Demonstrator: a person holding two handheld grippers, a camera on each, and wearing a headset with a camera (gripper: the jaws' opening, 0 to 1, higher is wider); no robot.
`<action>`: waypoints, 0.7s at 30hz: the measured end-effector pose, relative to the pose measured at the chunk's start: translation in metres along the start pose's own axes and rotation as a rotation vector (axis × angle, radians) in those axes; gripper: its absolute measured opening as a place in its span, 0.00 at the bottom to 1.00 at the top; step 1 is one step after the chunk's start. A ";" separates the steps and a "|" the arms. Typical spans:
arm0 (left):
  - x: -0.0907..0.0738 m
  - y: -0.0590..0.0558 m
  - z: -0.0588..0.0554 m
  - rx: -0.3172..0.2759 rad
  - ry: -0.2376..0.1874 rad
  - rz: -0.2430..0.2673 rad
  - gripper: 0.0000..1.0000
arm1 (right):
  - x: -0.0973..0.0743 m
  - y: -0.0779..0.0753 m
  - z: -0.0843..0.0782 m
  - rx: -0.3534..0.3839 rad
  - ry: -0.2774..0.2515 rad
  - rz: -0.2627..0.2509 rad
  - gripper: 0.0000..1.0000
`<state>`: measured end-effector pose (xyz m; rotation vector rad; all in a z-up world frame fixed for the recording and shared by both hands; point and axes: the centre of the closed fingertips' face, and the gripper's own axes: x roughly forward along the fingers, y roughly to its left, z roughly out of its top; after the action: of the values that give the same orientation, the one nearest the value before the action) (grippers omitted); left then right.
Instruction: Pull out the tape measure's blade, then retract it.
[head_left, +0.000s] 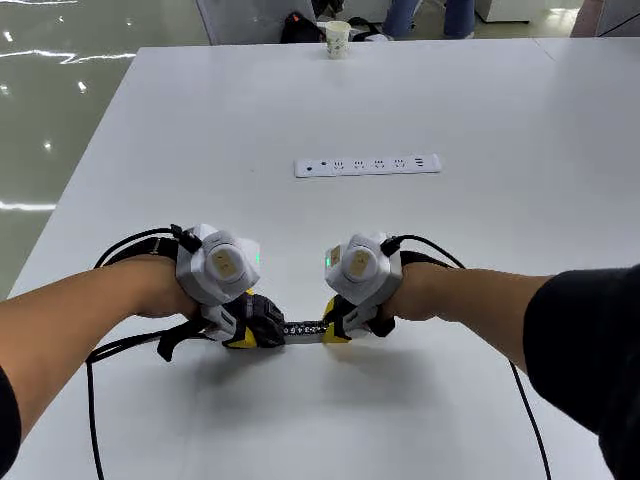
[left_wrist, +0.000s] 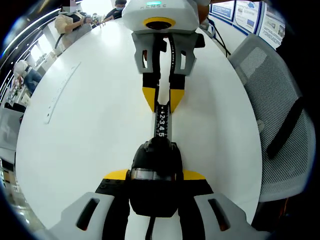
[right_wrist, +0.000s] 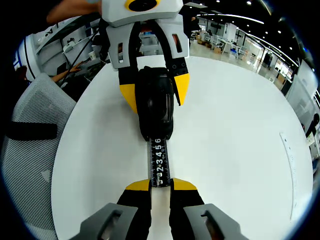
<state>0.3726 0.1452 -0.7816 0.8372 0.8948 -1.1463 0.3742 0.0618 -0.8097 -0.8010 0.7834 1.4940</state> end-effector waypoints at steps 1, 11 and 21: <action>0.000 0.000 0.000 0.000 0.000 0.000 0.32 | 0.000 0.000 -0.001 0.002 0.000 0.000 0.10; 0.000 0.000 0.000 -0.005 0.001 0.001 0.32 | -0.005 -0.002 -0.007 0.008 0.007 0.000 0.10; 0.000 0.000 0.000 -0.008 0.002 0.002 0.31 | -0.009 -0.003 -0.012 -0.007 0.018 -0.003 0.10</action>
<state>0.3730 0.1454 -0.7817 0.8331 0.8991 -1.1394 0.3781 0.0470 -0.8088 -0.8214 0.7902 1.4899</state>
